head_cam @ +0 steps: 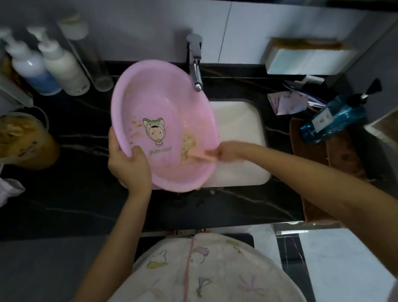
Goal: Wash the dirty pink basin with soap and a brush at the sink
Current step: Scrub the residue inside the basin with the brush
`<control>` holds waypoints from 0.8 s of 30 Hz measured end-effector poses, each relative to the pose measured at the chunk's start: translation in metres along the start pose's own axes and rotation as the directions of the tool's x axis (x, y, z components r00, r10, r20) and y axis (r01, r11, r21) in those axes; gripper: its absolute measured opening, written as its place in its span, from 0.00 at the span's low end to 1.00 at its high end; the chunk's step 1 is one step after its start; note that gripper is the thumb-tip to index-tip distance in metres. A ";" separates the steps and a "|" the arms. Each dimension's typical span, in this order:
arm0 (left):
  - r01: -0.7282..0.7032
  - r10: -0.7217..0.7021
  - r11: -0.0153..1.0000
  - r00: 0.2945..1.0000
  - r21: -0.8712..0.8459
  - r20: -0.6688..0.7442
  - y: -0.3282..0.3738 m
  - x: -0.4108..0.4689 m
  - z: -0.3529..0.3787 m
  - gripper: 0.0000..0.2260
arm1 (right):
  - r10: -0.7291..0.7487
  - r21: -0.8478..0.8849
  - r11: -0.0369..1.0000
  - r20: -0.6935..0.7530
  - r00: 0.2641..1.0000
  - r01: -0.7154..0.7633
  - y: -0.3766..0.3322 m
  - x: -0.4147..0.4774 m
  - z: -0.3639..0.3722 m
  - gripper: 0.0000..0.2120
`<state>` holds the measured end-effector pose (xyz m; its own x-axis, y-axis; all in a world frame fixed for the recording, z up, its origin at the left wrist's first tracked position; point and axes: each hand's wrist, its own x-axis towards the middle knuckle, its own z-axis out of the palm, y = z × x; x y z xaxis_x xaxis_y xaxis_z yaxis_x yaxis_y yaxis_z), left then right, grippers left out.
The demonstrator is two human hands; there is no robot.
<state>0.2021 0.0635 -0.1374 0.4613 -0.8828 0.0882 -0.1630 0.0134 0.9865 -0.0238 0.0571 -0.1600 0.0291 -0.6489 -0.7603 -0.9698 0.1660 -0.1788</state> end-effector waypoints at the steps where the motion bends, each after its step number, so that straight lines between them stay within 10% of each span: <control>1: 0.002 -0.002 1.000 1.000 0.002 -0.001 -0.001 0.001 0.000 0.29 | -0.041 0.017 0.999 0.036 0.998 0.040 0.002 -0.002 0.008 0.25; 5: 0.004 -0.004 1.000 1.000 0.000 -0.013 0.000 0.001 -0.001 0.29 | 0.056 -0.122 0.988 -0.271 0.961 -0.091 0.032 0.002 -0.012 0.26; 10: -0.004 0.004 1.000 1.000 0.006 0.005 -0.001 0.004 0.000 0.29 | -0.085 0.063 0.995 0.103 0.991 0.079 0.021 -0.019 0.010 0.28; 13: -0.011 0.011 1.000 1.000 0.008 0.008 -0.001 0.004 0.000 0.29 | -0.001 -0.037 0.999 -0.208 0.978 -0.006 0.043 -0.004 -0.007 0.28; 18: -0.041 0.040 0.999 0.999 0.018 0.021 0.004 0.006 0.002 0.29 | -0.213 0.163 0.967 0.096 0.972 0.196 0.012 -0.026 0.030 0.26; 22: -0.041 0.040 0.999 0.999 0.008 0.012 0.005 0.005 0.001 0.29 | 0.046 0.085 0.996 -0.277 0.960 -0.023 0.043 -0.003 0.015 0.28; 24: -0.031 0.031 0.999 0.999 0.010 0.005 0.006 0.005 0.002 0.29 | -0.001 0.106 0.994 -0.229 0.973 0.026 0.021 -0.010 0.024 0.27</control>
<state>0.2014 0.0581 -0.1312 0.4516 -0.8843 0.1184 -0.1862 0.0364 0.9818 -0.0381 0.0849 -0.1715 -0.0260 -0.8021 -0.5966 -0.9377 0.2265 -0.2636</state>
